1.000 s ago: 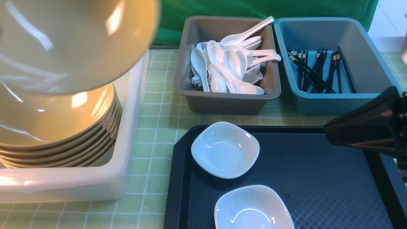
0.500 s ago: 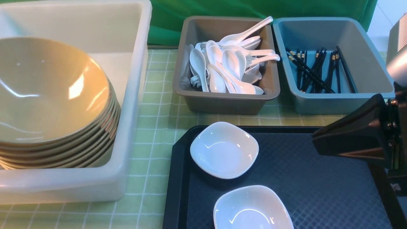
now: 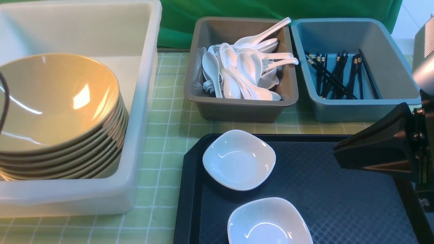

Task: On green table put chopsticks spoon bowls plates into blue grey white boxes.
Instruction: 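Place the tan bowl onto the bowl stack in the left bin with the left gripper, then grasp the small white bowl on the black tray by its rim with the left gripper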

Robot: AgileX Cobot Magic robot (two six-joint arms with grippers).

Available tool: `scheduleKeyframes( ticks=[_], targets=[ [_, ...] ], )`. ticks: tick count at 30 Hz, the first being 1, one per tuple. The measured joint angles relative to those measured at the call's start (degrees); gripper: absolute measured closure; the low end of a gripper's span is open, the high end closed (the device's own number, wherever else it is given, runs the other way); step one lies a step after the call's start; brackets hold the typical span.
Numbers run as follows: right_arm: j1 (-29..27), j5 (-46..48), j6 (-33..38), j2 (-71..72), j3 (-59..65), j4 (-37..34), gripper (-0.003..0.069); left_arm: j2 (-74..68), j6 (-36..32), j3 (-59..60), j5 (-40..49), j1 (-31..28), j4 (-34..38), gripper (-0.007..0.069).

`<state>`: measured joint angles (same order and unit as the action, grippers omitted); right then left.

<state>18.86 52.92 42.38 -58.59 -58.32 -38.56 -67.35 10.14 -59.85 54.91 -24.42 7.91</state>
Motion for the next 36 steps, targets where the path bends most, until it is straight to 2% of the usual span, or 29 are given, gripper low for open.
scheduleKeyframes(
  ticks=[2, 4, 8, 12, 13, 14, 16, 18, 22, 25, 28, 31, 35, 36],
  targets=[
    [0.00, 0.12, 0.00, 0.00, 0.00, 0.00, 0.0630, 0.00, 1.82, -1.81, 1.31, 0.90, -3.57, 0.0001],
    [0.00, 0.12, 0.00, 0.00, 0.00, 0.00, 0.0627, 0.00, 2.99, -4.30, 3.27, 2.18, -6.16, -0.0034],
    [0.00, 0.12, 0.66, 0.00, 0.00, 0.00, 0.0622, 0.00, 2.26, -9.74, 8.18, 6.67, -7.91, -0.0038],
    [0.04, -1.57, 3.67, 0.88, 0.00, 0.00, 0.0620, 0.15, -0.26, -12.63, 12.12, 17.25, -6.08, -0.0038],
    [0.04, -1.67, 3.67, 0.95, 0.00, 0.00, 0.0620, 0.15, -0.24, -12.63, 12.20, 17.25, -6.08, -0.0038],
    [0.04, -2.97, 5.76, 1.85, 0.00, 0.00, 0.0619, -0.05, -0.50, -12.63, 12.42, 23.88, -3.61, -0.0036],
    [0.04, -3.75, 7.27, 2.77, 0.00, -0.06, 0.0617, -0.46, -0.51, -12.50, 11.97, 28.10, -1.85, -0.0034],
    [0.04, -4.58, 10.64, 4.33, 0.00, -0.99, 0.0615, -2.06, -0.63, -11.67, 8.82, 36.80, 1.66, -0.0017],
    [0.04, -4.58, 13.51, 6.09, 0.00, -4.28, 0.0612, -9.28, -0.74, -11.07, 3.15, 49.65, 4.37, 0.0018],
    [0.04, -4.44, 14.12, 7.16, 0.00, -5.98, 0.0612, -16.36, -0.74, -11.72, 1.17, 53.31, 4.63, 0.0016],
    [0.04, -3.57, 14.43, 8.32, 0.00, -6.76, 0.0612, -24.07, -1.86, -14.24, -0.13, 54.40, 4.63, 0.0016],
    [0.04, -2.36, 14.56, 9.09, 0.00, -6.96, 0.0612, -31.25, -4.67, -17.93, -0.39, 54.52, 4.45, 0.0016],
    [0.04, -0.74, 14.56, 9.36, 0.00, -7.03, 0.0612, -40.43, -12.78, -23.91, 0.23, 54.59, 4.90, 0.0024],
    [0.04, -0.67, 14.56, 9.36, 0.00, -7.03, 0.0612, -41.04, -13.11, -24.41, 0.35, 54.59, 4.97, 0.0027]
  ],
)
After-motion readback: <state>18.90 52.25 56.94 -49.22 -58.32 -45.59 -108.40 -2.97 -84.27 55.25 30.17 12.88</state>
